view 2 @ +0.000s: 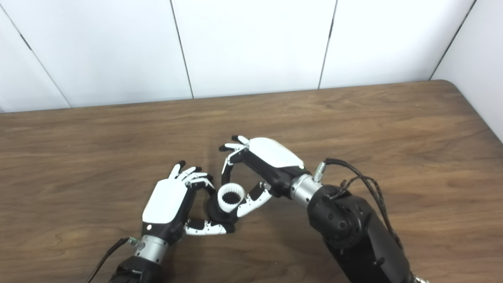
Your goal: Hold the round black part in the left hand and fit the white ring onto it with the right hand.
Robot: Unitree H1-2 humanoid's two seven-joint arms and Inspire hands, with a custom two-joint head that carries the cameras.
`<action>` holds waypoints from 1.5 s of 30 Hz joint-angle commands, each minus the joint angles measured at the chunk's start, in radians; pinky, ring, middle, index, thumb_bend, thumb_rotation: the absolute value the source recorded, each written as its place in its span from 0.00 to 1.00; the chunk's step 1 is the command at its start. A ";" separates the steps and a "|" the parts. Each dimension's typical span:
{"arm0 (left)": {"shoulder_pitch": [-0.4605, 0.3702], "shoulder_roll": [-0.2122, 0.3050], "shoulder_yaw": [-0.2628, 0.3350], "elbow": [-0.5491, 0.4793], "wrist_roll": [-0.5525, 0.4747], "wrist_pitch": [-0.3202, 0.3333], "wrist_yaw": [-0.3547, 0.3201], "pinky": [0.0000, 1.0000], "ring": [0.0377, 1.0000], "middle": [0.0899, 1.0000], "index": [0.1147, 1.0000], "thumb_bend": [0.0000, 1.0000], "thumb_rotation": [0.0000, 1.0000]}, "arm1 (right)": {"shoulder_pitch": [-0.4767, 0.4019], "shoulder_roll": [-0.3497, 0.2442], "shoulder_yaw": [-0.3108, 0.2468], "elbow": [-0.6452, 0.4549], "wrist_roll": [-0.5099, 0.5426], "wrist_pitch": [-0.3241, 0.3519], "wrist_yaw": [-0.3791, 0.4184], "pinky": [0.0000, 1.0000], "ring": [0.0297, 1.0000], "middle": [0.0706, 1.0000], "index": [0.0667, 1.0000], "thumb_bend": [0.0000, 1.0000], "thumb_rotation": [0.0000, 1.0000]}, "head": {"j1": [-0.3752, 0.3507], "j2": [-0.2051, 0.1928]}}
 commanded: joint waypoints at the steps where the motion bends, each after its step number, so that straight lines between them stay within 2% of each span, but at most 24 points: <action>1: -0.003 -0.007 -0.007 -0.018 0.013 -0.001 0.010 1.00 0.86 0.73 0.42 0.52 0.06 | -0.025 0.014 -0.002 -0.011 -0.006 -0.036 -0.030 1.00 1.00 0.90 0.45 0.52 0.13 | 0.001 0.000; 13: -0.003 -0.009 -0.015 -0.022 0.020 0.015 0.007 1.00 0.86 0.73 0.42 0.52 0.06 | -0.024 0.034 0.000 0.051 -0.014 -0.075 -0.072 1.00 1.00 0.88 0.45 0.52 0.13 | 0.001 0.002; 45: -0.005 -0.019 -0.029 -0.020 0.033 0.030 0.012 1.00 0.86 0.73 0.42 0.52 0.06 | -0.028 0.038 0.006 0.071 -0.017 -0.077 -0.089 1.00 1.00 0.87 0.45 0.52 0.13 | 0.009 0.003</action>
